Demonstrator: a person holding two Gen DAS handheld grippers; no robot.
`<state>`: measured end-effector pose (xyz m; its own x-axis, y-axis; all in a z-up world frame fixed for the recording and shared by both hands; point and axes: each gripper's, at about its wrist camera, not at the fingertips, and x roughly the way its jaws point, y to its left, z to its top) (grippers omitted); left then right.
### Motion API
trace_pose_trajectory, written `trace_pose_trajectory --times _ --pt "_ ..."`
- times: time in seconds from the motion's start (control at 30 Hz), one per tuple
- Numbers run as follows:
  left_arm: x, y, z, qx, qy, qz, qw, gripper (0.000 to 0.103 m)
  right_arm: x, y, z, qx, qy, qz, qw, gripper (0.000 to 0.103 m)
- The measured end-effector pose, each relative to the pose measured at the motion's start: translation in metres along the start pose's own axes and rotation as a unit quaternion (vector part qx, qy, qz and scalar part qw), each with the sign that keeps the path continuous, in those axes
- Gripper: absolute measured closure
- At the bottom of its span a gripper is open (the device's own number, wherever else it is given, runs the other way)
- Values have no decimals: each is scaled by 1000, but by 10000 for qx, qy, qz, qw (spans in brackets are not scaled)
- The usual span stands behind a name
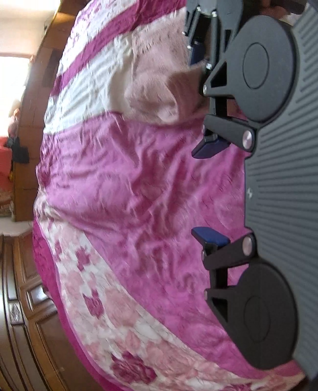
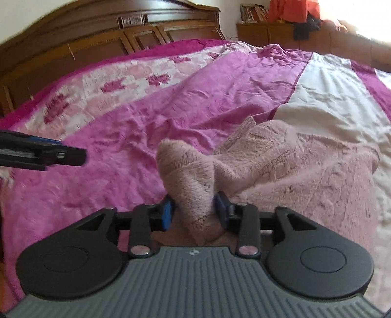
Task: Fold small clothes
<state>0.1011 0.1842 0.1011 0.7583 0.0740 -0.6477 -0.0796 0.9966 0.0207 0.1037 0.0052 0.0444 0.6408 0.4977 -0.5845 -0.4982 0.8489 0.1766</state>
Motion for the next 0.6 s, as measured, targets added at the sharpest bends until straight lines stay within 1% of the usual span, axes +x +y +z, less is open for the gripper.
trace_pose_trajectory --times 0.17,0.23,0.3,0.37,0.43,0.5,0.53,0.6 --pt "9 -29 23 160 -175 -569 9981 40 -35 -18 0 413 -200 306 9985 56" --pt "18 -41 33 137 -165 -840 9962 40 -55 -27 -5 570 -293 331 9974 56" --pt "32 -56 45 160 -114 -1120 9935 40 -70 -34 -9 718 -417 236 9963 53" --pt "47 -72 54 244 -68 -1216 9923 40 -86 -46 -13 907 -576 87 9942 50" --pt "65 -85 60 296 -5 -1204 9923 40 -100 -61 -17 1184 -752 -59 9901 48" --pt "86 -98 64 367 89 -1185 9922 40 -109 -75 -21 1399 -901 -189 9859 41" --pt "96 -102 65 372 146 -1164 9924 40 -112 -82 -23 1487 -943 -338 9838 40" --pt "119 -110 65 378 324 -1210 9914 40 -116 -96 -28 1699 -993 -580 9787 36"
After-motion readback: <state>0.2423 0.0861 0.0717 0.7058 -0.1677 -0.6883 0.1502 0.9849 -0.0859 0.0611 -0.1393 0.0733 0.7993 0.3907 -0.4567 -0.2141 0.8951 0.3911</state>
